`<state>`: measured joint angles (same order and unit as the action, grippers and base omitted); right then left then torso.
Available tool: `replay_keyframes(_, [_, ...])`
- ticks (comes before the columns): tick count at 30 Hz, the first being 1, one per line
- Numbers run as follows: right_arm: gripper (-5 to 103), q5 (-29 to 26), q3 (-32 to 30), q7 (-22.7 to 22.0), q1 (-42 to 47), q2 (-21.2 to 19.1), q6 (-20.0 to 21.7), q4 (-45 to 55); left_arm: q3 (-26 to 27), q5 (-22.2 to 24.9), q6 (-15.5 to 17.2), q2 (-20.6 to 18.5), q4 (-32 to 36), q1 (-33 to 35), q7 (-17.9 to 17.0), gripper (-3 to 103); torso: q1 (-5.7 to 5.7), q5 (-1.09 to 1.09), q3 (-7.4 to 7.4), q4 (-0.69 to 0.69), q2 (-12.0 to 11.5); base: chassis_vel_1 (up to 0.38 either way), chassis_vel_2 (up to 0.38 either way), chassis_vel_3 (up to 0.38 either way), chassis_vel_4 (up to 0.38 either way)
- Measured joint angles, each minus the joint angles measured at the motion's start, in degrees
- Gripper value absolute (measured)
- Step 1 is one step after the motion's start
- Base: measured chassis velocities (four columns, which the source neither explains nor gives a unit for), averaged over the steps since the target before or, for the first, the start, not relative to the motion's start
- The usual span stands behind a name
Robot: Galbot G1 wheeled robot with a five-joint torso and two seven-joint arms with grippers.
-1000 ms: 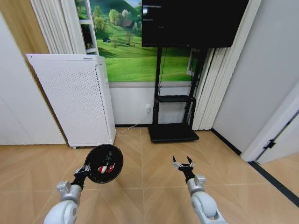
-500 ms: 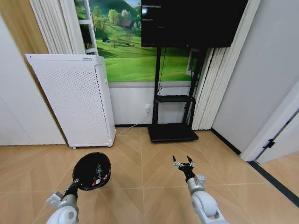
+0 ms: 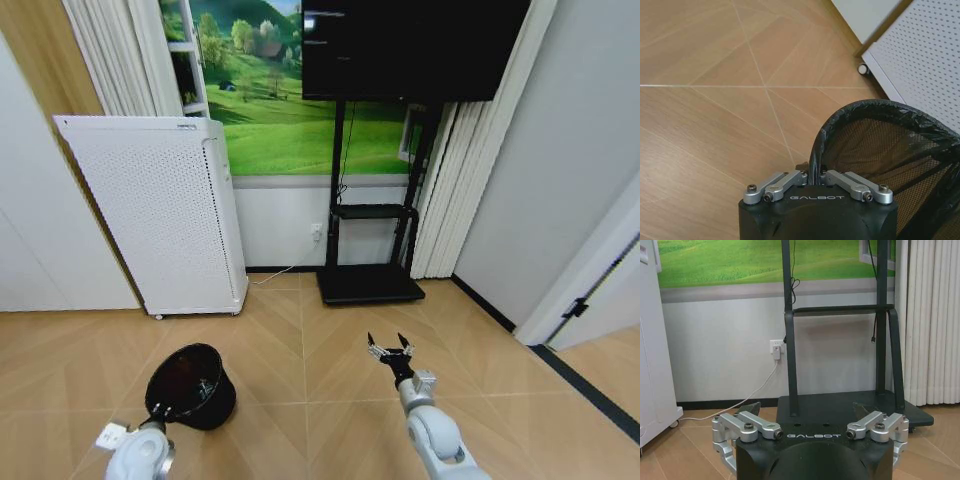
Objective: Pick up the trash bin and place the garbage on the floor into it.
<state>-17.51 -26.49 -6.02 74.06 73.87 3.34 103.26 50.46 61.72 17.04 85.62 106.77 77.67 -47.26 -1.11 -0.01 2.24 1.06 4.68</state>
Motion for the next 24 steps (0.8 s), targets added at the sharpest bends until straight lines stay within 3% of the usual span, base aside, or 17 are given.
replay_keyframes(4, [100, 0.2, -0.1, 0.2, 0.5, -0.2, -0.6, -0.4, -0.1, -0.2, -1.3, -0.5, -1.0, -1.1, -3.0, 4, 0.0, 0.01, 0.0, -0.01, 0.0, 0.0, 0.0, 0.0, 0.0])
replay_keyframes(17, [100, 0.2, -0.3, 1.1, 0.4, -0.6, -1.9, -1.2, -0.3, 2.3, -2.2, -1.2, -6.1, -6.3, -4.5, 4, 0.0, 0.0, 0.0, 0.01, 0.0, 0.0, 0.0, 0.0, 0.0])
replay_keyframes(24, [100, -0.1, -0.3, 1.4, 0.3, -1.1, -3.1, -1.9, -0.6, 2.4, -2.1, -1.2, -7.0, -8.4, -8.1, 4, 0.0, 0.01, 0.0, 0.0, 0.0, 0.0, 0.0, 0.0, 0.0])
